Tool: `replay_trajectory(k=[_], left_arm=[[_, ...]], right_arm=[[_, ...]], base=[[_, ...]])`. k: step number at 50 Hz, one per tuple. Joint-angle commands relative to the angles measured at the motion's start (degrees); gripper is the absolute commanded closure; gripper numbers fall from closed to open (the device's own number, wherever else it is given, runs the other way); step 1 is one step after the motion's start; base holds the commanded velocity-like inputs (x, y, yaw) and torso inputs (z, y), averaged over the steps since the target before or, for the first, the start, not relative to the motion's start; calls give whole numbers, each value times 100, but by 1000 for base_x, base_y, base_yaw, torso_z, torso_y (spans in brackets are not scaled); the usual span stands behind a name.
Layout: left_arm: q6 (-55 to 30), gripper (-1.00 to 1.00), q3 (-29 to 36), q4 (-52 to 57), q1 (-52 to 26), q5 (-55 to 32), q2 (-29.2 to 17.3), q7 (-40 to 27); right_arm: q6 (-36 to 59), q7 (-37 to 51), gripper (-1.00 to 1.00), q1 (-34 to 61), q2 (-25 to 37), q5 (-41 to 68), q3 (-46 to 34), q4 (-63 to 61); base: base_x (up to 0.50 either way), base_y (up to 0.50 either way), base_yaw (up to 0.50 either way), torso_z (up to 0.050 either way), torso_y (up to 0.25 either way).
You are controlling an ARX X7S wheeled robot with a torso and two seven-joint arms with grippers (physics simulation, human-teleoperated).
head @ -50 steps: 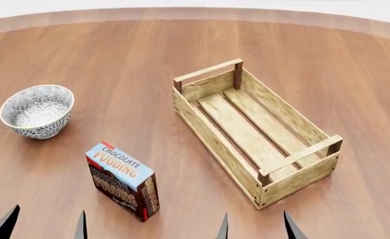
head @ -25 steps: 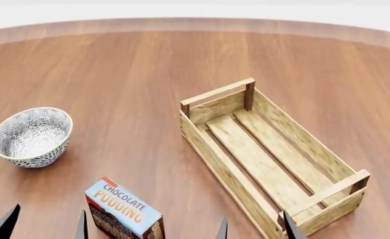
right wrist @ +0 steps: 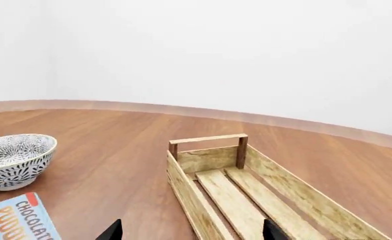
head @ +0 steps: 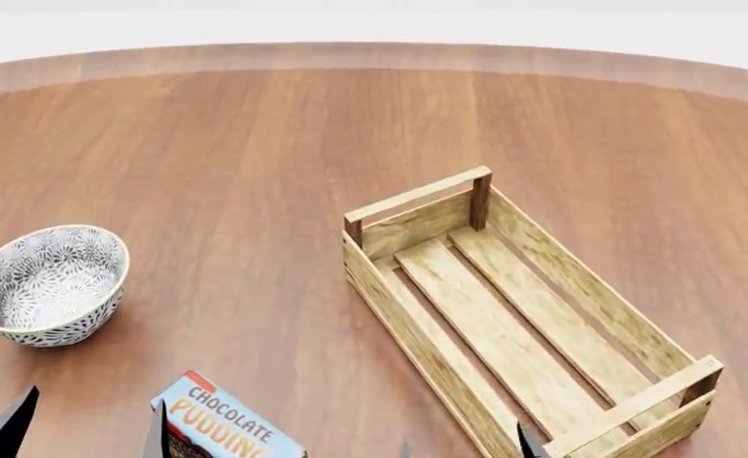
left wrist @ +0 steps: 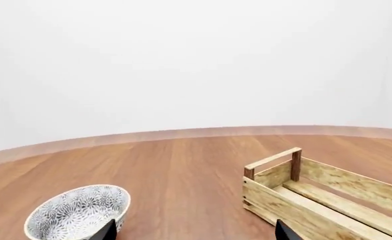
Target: Pick up the chocolate pudding and put it in the tray.
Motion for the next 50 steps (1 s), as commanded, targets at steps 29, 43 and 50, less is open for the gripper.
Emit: replay_trajectory(k=[29, 43, 50], left_arm=[[-88, -100, 195, 154, -38, -93, -156, -189], [-116, -100, 266, 177, -72, -106, -186, -261], [-45, -100, 308, 109, -71, -115, -191, -283]], right_arm=[[-577, -1046, -100, -625, 498, 523, -619, 241], [-210, -1193, -100, -43, 398, 431, -958, 625], [-145, -1270, -100, 264, 329, 419, -1054, 1048]], base=[[0, 0, 0, 0, 0], [0, 0, 0, 0, 0], [0, 0, 0, 0, 0]])
